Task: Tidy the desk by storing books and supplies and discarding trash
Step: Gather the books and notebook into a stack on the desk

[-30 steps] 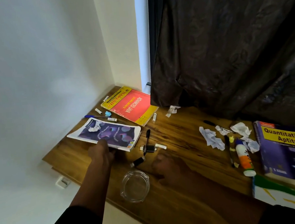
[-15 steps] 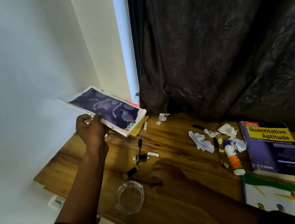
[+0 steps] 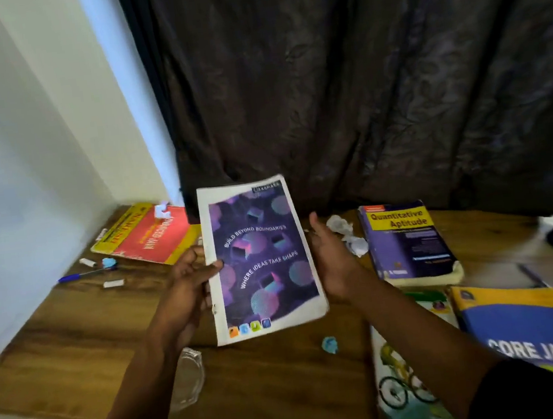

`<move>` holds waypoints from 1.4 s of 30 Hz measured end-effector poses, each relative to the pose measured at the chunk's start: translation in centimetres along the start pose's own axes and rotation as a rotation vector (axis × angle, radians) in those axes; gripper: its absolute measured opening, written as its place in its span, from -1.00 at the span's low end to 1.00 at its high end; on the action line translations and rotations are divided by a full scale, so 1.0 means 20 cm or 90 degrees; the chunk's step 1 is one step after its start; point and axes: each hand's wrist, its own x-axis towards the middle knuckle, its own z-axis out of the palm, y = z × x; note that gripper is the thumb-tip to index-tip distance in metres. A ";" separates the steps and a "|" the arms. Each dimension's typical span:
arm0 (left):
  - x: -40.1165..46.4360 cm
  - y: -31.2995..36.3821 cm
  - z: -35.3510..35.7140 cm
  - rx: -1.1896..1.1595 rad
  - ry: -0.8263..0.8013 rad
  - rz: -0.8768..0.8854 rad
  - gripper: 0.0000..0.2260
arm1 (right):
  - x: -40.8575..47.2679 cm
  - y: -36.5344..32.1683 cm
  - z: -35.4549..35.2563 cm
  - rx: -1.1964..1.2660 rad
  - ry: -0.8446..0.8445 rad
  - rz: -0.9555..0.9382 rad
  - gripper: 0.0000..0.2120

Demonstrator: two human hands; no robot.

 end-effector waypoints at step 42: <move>-0.34 -1.00 1.06 0.718 -0.029 -0.003 -0.80 | -1.14 0.23 -0.90 -1.203 0.510 0.033 -0.63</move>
